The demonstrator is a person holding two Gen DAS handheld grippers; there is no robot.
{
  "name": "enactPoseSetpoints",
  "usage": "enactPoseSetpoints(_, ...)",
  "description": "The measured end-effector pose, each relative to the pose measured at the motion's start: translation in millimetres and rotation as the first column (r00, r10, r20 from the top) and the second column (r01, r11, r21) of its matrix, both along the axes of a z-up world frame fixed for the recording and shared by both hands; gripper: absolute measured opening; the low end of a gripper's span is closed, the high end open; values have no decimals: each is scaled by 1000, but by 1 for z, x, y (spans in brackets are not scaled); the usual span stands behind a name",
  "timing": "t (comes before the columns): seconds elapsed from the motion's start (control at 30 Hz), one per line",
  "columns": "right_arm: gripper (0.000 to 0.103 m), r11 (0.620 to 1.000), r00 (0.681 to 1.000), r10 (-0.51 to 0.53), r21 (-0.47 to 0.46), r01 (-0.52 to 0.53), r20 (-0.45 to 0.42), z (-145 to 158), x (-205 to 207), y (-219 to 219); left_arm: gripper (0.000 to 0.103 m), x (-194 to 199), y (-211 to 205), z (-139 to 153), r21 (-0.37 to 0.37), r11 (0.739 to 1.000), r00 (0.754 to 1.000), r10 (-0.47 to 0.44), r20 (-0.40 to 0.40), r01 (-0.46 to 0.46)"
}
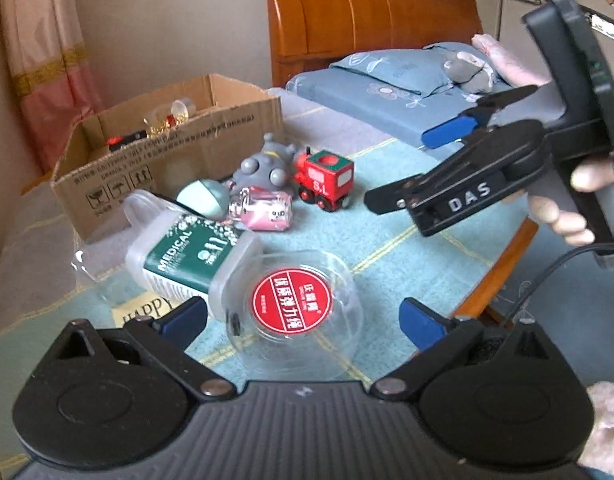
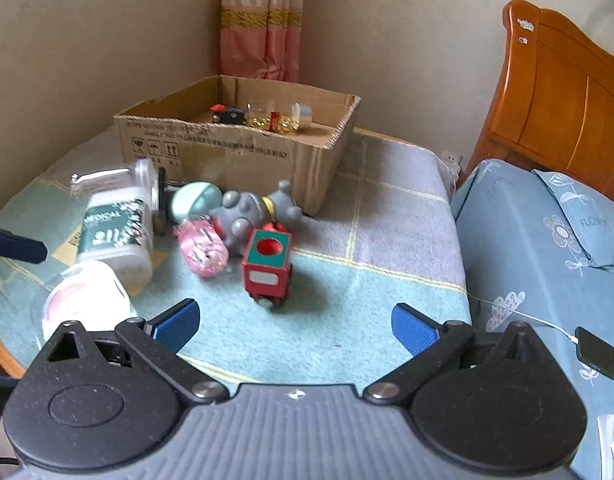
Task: Organize rigid objects
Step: 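Move the left gripper to the clear red-lidded container and close on it, then hold the red-lidded container in the left gripper while the right gripper grasps the red S.L train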
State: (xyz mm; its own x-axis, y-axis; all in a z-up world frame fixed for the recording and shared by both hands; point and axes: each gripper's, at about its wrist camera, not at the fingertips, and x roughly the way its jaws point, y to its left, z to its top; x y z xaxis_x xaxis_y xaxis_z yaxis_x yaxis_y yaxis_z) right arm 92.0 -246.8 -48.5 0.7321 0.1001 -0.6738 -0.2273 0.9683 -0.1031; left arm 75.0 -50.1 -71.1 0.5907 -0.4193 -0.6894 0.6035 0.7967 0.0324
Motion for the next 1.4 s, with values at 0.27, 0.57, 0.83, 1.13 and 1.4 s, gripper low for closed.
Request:
enactPoseSetpoints(0.27,103,1000,1000,2,-6,-2,1,-4,1,-4,76,15,4,-12,-35,998,997,53,-54,-55)
enactPoseSetpoints(0.57,103,1000,1000,-11,-19,11,12,-5,14,-1,76,7,27,-11,-34,997,996,64,-67,-67)
enactPoseSetpoints(0.83,103,998,998,-59,-31,59,11,-7,43,10,76,2,63,-9,-15,987,986,156,-62,-158)
enactPoseSetpoints(1.13,103,987,987,-160,24,160,-15,-11,56,-17,76,7,84,-9,-13,977,976,211,-58,-212)
enactPoseSetpoints(1.4,103,962,963,-262,62,266,-54,-17,66,-53,76,10,87,-9,-26,974,973,224,-61,-226)
